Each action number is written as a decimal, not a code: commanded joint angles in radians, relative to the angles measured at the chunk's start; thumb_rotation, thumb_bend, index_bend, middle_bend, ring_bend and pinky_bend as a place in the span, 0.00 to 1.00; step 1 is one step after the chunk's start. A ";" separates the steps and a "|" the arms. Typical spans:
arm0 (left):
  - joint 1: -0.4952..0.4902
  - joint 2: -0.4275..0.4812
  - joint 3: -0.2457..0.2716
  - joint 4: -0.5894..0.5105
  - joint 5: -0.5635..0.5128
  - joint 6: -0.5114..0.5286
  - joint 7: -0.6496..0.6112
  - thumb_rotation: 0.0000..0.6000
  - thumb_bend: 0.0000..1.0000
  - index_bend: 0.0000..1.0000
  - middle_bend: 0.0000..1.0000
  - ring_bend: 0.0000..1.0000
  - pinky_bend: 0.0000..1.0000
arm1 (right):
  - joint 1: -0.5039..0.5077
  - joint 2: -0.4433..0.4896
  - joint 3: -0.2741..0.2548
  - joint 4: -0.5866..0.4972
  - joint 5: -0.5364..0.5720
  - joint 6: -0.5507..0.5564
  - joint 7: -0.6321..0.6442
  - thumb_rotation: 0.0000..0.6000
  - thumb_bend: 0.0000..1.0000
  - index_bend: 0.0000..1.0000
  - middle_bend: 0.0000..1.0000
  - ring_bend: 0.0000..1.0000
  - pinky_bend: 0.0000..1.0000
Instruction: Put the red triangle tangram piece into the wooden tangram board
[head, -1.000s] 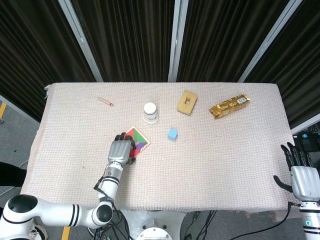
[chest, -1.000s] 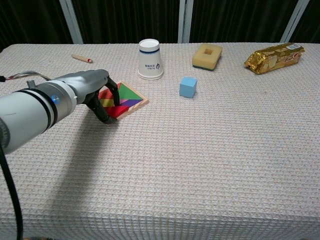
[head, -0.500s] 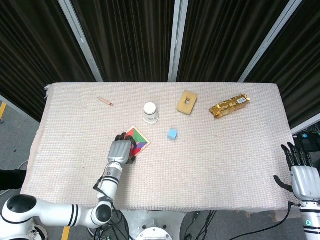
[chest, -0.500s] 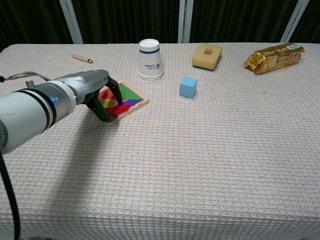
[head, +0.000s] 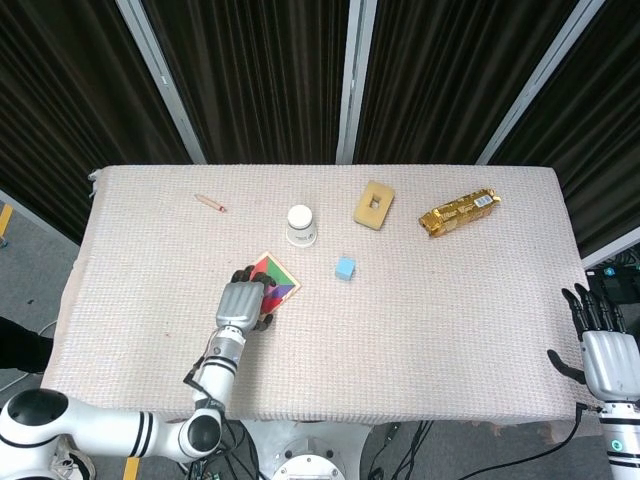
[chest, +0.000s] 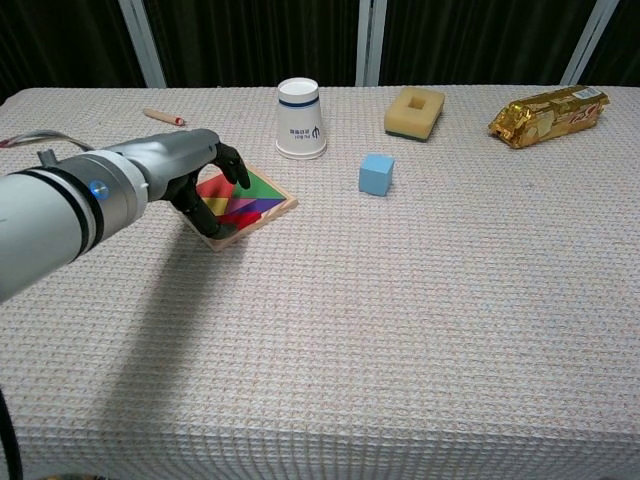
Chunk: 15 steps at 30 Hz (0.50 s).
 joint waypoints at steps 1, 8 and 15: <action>-0.005 -0.014 -0.002 0.022 0.019 -0.001 -0.011 1.00 0.31 0.22 0.18 0.03 0.10 | -0.001 0.000 0.000 0.000 0.002 0.001 0.001 1.00 0.12 0.00 0.00 0.00 0.00; -0.019 -0.049 -0.005 0.074 0.033 -0.023 -0.023 1.00 0.31 0.17 0.13 0.01 0.09 | -0.006 -0.001 0.003 0.010 0.009 0.005 0.012 1.00 0.14 0.00 0.00 0.00 0.00; -0.032 -0.074 -0.020 0.110 0.044 -0.029 -0.027 1.00 0.31 0.17 0.12 0.00 0.09 | -0.011 -0.001 0.001 0.019 0.011 0.007 0.023 1.00 0.18 0.00 0.00 0.00 0.00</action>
